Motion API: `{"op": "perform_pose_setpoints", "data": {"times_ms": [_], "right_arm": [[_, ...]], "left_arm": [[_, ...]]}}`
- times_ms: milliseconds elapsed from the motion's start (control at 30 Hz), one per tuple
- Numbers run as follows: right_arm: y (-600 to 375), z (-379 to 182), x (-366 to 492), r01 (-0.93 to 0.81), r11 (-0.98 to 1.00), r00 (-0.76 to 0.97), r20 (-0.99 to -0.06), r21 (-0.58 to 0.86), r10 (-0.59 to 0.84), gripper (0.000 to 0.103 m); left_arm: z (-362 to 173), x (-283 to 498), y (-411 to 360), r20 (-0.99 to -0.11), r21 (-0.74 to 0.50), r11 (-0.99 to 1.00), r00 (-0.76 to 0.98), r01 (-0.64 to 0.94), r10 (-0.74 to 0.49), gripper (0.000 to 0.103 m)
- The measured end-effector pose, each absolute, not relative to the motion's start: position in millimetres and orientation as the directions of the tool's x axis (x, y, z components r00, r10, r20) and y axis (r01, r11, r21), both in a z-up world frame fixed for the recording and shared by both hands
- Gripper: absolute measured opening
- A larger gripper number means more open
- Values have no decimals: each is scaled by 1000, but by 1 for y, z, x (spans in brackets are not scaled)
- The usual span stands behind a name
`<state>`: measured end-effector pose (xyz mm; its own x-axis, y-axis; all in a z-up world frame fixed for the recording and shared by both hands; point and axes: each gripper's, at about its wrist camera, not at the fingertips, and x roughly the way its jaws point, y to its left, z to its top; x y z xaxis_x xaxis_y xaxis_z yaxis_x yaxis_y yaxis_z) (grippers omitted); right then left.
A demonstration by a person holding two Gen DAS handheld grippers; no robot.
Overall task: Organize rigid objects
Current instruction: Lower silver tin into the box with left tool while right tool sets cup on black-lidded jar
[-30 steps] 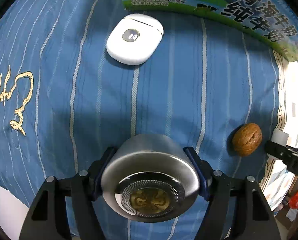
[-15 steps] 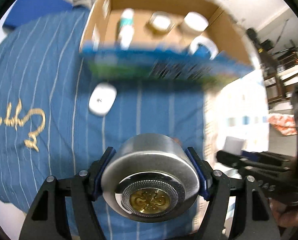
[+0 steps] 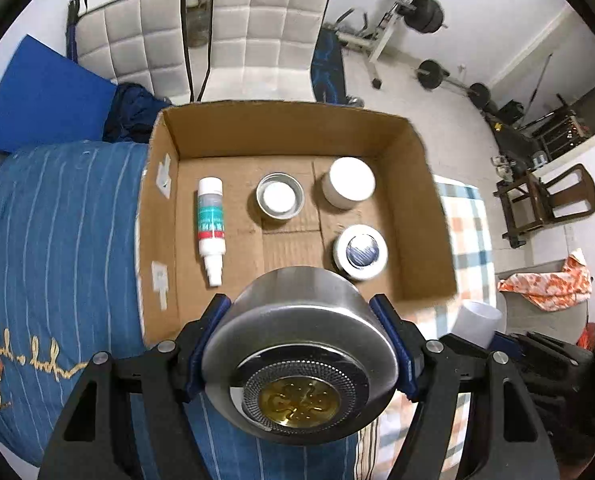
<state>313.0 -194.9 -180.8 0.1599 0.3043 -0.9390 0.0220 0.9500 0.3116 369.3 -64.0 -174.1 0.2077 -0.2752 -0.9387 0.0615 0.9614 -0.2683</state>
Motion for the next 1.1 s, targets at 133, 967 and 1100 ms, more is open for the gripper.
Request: {"op": "perform_pose_setpoints", "data": {"times_ms": [133,967,1100], "right_arm": [[-203,-206,349,29,962,128,-955,272,266,34],[-212,-304,460,52,990,33,-991,130,129,34],[-209,-301,462,53,990,32,-991,129,128,34]], "left_arm": [[-214,396,-71,-955,-256,965,139,48,-260,69],[-321,456,-90,-982,-180,983,-68,37,-177,81],[-311,458,-83,-987,-157,987,-32,30,-156,88]]}}
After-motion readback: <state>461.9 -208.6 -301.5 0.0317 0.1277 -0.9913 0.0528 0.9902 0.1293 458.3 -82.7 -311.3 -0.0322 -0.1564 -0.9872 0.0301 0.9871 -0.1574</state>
